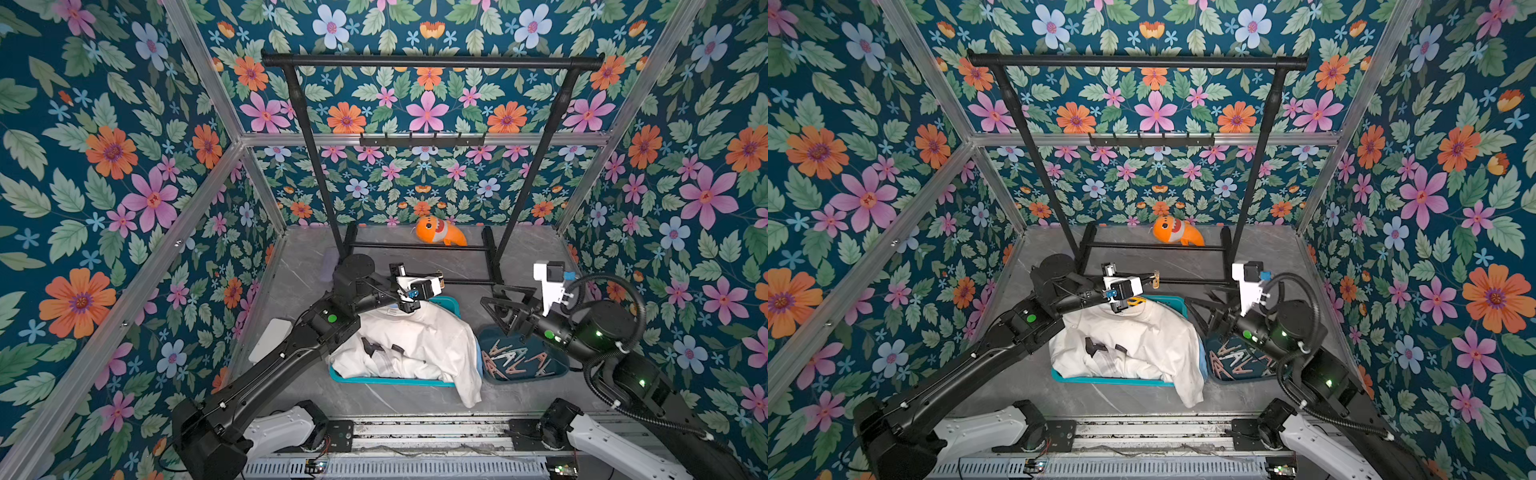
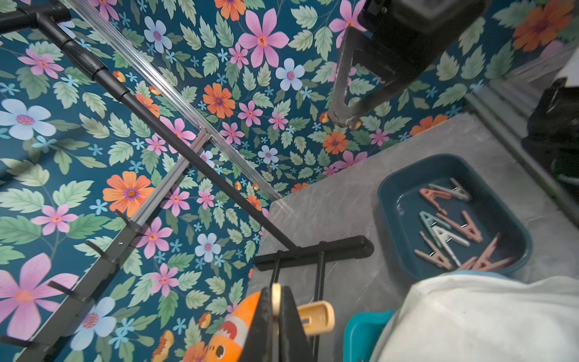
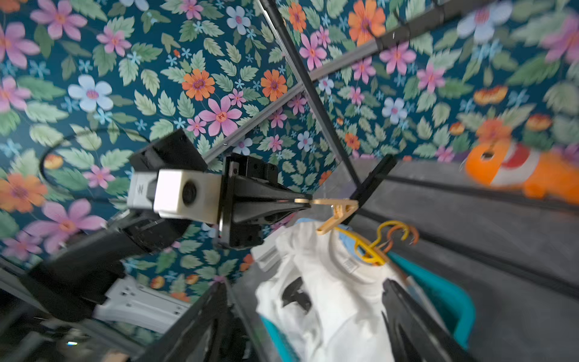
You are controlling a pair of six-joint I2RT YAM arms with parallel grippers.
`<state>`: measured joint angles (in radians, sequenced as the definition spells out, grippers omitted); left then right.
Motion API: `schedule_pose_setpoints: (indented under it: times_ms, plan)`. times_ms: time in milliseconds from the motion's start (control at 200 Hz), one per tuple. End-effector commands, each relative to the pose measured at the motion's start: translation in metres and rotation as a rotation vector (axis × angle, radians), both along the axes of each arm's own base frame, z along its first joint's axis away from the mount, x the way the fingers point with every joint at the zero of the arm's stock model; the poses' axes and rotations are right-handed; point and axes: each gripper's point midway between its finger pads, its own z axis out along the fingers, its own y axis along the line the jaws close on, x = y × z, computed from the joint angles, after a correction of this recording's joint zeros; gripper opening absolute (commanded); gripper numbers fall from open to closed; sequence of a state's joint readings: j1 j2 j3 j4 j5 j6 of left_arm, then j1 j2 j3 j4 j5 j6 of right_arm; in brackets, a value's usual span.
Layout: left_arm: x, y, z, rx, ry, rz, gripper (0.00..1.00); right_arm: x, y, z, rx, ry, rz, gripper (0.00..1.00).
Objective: Use clothespins to secure the t-shirt on both sides of the hanger
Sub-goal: Pick up the clothespin from the storage box.
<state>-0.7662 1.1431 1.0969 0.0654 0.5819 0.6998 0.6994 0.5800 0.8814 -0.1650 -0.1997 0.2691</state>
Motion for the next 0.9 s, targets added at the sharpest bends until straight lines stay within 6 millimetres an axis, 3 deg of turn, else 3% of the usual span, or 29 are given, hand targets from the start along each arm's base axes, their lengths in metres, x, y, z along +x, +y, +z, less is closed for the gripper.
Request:
schedule_pose_setpoints:
  times_ms: [0,90,215,310,455,690,896]
  plan:
    - [-0.020,-0.005,0.006,-0.033,0.194,-0.112,0.00,-0.015,0.000,0.008,-0.295,-0.566,-0.003,0.82]
    - [-0.033,-0.008,0.013,-0.027,0.264,-0.188,0.00,-0.032,0.010,-0.005,-0.384,-0.725,0.095,0.82]
    - [-0.048,-0.012,0.017,0.017,0.368,-0.287,0.00,-0.041,0.016,0.002,-0.395,-0.783,0.156,0.85]
    - [-0.052,-0.014,0.018,0.022,0.411,-0.321,0.00,-0.047,0.025,0.004,-0.422,-0.782,0.241,0.81]
    - [-0.057,-0.012,0.022,0.004,0.387,-0.336,0.00,-0.039,0.039,-0.003,-0.482,-0.730,0.320,0.70]
    - [-0.065,-0.007,0.034,-0.025,0.361,-0.360,0.00,-0.022,0.049,-0.005,-0.493,-0.685,0.314,0.70]
    - [-0.069,-0.007,0.033,-0.033,0.364,-0.380,0.00,-0.025,0.060,0.002,-0.422,-0.662,0.372,0.69]
